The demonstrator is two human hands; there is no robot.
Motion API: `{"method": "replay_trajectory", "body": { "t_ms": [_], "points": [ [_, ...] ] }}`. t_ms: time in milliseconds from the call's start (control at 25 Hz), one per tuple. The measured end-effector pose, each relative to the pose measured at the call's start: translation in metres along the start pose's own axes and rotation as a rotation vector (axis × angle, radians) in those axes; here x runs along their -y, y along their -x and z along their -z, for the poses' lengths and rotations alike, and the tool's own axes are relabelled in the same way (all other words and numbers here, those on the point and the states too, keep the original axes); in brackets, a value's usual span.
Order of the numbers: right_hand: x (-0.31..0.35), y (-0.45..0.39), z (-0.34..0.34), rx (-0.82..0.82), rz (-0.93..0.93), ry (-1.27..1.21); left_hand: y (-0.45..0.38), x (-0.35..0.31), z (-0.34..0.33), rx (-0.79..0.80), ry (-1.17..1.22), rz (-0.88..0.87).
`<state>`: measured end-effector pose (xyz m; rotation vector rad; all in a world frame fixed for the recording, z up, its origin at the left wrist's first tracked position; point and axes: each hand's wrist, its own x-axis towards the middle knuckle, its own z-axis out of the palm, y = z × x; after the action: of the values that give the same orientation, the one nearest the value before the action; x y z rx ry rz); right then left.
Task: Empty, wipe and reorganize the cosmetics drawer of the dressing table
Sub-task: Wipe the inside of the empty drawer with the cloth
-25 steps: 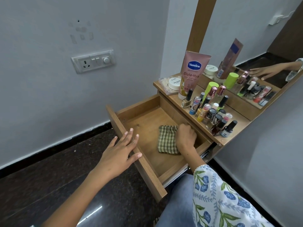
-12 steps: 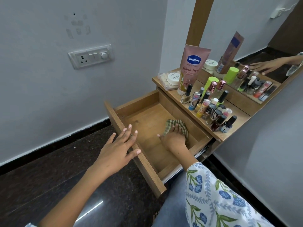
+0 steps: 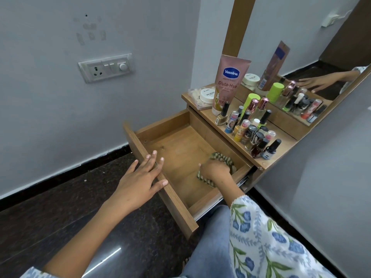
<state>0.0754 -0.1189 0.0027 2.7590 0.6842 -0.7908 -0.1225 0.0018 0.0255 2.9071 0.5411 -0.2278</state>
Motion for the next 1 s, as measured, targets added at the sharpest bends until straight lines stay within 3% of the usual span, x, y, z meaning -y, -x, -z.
{"method": "replay_trajectory", "body": {
  "t_ms": [360, 600, 640, 840, 1000],
  "points": [
    [0.030, -0.024, 0.008, 0.059, 0.658, -0.077, 0.002, -0.004, 0.006, 0.043, 0.007, 0.007],
    [-0.003, 0.015, -0.014, 0.320, 0.772, -0.104, 0.002, -0.004, 0.006, 0.053, 0.004, 0.003],
    [-0.008, 0.020, -0.014, 0.301, 0.795, -0.082, 0.003, -0.003, 0.006, 0.056, 0.002, 0.004],
    [-0.004, 0.030, -0.017, -0.148, 0.809, 0.312, 0.002, -0.003, 0.006, 0.050, 0.002, 0.003],
    [-0.004, 0.022, -0.014, -0.171, 0.749, 0.356, 0.002, -0.002, 0.005, 0.042, 0.002, 0.005]
  ]
}}
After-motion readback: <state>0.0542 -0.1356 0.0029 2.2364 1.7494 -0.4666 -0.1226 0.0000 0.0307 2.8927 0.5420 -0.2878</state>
